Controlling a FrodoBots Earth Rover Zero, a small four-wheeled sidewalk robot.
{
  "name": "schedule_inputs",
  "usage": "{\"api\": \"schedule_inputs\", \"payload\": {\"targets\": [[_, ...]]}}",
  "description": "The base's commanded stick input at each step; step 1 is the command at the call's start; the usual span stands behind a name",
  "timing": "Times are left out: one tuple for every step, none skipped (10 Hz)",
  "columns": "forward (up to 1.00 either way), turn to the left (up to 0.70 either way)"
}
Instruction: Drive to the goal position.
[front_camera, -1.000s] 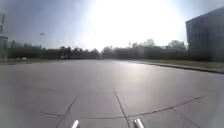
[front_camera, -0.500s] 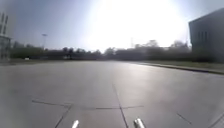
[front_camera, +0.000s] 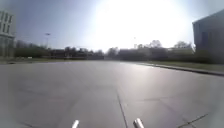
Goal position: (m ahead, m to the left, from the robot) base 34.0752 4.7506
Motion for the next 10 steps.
{"api": "schedule_inputs", "payload": {"targets": [[1.0, 0.07], [1.0, 0.03], [1.0, 0.05], [1.0, 0.04], [1.0, 0.11], [1.0, 0.02], [1.0, 0.0], [1.0, 0.0], [1.0, 0.0], [1.0, 0.0]]}}
